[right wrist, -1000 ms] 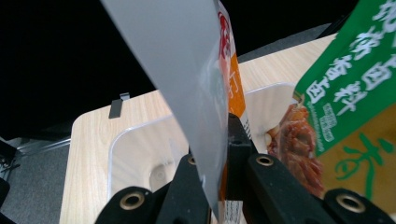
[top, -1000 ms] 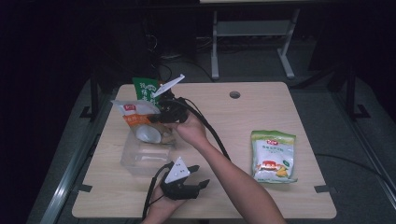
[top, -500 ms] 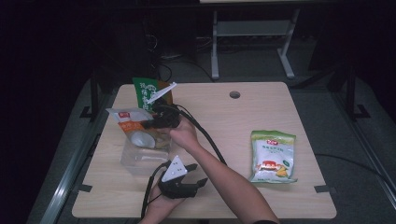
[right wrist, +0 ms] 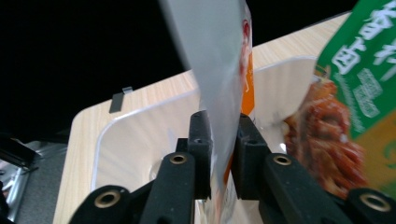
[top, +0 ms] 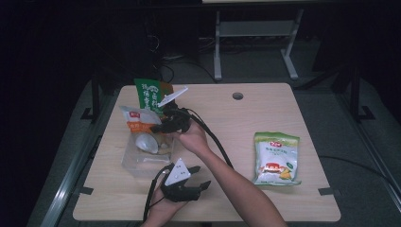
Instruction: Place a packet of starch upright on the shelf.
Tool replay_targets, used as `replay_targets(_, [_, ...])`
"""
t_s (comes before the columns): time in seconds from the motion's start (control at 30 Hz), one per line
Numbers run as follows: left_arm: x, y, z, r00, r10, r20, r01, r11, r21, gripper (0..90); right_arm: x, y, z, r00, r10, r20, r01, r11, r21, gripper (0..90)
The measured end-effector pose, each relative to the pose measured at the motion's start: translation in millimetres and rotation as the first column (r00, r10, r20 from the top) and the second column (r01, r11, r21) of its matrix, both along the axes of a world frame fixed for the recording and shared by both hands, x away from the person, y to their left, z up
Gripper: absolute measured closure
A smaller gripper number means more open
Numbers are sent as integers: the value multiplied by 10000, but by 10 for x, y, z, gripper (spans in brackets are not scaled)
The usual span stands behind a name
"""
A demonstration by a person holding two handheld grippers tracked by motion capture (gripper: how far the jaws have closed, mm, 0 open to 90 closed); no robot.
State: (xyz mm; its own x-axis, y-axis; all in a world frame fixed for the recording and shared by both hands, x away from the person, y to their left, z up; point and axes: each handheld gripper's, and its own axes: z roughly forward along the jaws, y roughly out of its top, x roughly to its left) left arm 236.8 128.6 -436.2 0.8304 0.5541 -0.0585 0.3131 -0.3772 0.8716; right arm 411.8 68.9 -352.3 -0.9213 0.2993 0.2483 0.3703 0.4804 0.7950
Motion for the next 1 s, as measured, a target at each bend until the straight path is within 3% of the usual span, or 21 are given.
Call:
replay_targets(0.23, [-2, -17, -3, 10000, -35, 19, 35, 10000, 55, 382, -29, -65, -2, 9993, 272, 263, -258, 9984, -508, 887])
replay_targets(0.37, [0, -15, -2, 10000, -27, 21, 27, 10000, 44, 383, -23, -85, -22, 9994, 327, 115, -320, 9979, -561, 894])
replay_targets(0.7, [-5, -32, -5, 10000, -45, 37, 45, 9999, 105, 382, -6, -107, -29, 9994, 259, 248, -236, 9958, -889, 890])
replay_targets(1.0, [11, -23, 2, 10000, -7, 57, 6, 9999, 131, 382, -13, -232, 26, 10000, 7, 67, -2, 9977, -677, 689])
